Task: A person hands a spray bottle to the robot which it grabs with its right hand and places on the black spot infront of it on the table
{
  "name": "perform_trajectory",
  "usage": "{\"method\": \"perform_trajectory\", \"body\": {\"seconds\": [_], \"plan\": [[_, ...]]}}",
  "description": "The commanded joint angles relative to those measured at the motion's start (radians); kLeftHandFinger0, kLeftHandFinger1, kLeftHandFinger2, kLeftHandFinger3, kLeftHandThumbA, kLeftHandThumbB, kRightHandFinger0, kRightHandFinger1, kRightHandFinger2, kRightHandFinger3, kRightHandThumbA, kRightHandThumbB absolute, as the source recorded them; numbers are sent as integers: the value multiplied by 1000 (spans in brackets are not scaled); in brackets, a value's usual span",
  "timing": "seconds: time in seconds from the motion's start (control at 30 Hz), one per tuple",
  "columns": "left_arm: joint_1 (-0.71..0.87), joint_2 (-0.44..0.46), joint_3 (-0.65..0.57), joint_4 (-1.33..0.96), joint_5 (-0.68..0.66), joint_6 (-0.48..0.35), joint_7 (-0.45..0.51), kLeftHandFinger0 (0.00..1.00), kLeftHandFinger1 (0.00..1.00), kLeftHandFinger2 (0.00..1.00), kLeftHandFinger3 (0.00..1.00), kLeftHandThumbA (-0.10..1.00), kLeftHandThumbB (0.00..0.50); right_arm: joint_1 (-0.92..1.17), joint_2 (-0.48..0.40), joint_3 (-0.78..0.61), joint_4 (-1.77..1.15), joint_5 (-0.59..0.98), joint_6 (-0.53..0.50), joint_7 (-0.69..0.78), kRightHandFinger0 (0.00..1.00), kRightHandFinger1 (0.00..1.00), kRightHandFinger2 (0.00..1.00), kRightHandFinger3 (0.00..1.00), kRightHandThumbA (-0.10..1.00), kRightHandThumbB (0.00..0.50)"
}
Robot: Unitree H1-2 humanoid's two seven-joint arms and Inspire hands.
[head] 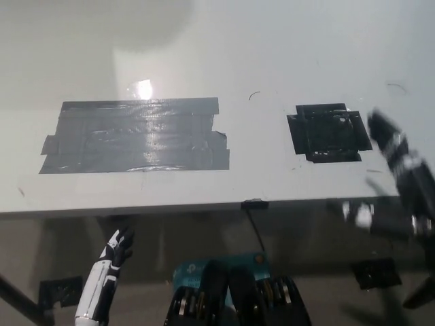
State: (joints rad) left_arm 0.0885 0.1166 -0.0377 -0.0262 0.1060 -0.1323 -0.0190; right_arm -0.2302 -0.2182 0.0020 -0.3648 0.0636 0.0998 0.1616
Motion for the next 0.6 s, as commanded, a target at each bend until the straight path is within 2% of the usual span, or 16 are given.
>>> {"method": "perform_trajectory", "body": {"seconds": [0.0, 0.17, 0.3, 0.47, 0.57], "plan": [[0, -1, -1, -28, 3, -29, -1, 1000, 1000, 1000, 1000, 1000, 71, -139, 11, -23, 62, 54, 116, -8, 1000, 1000, 1000, 1000, 1000, 351], [-5, 1, -3, -31, 16, -32, 2, 1000, 1000, 1000, 1000, 1000, 63, -286, 28, -12, 245, 25, 129, -15, 1000, 1000, 1000, 1000, 1000, 403], [-6, -1, -1, -37, 10, -19, -1, 1000, 1000, 1000, 1000, 1000, 74, -331, 44, -9, 318, 15, 128, -17, 1000, 1000, 1000, 1000, 1000, 357], [-10, 6, 2, -35, 5, -17, -5, 1000, 1000, 1000, 1000, 1000, 96, -392, 62, 2, 377, -11, 138, -27, 1000, 1000, 1000, 1000, 1000, 399], [2, 4, -8, -27, 18, -33, -3, 1000, 1000, 1000, 1000, 1000, 98, -417, 66, 3, 422, -16, 149, -31, 1000, 1000, 1000, 1000, 1000, 367]]}}
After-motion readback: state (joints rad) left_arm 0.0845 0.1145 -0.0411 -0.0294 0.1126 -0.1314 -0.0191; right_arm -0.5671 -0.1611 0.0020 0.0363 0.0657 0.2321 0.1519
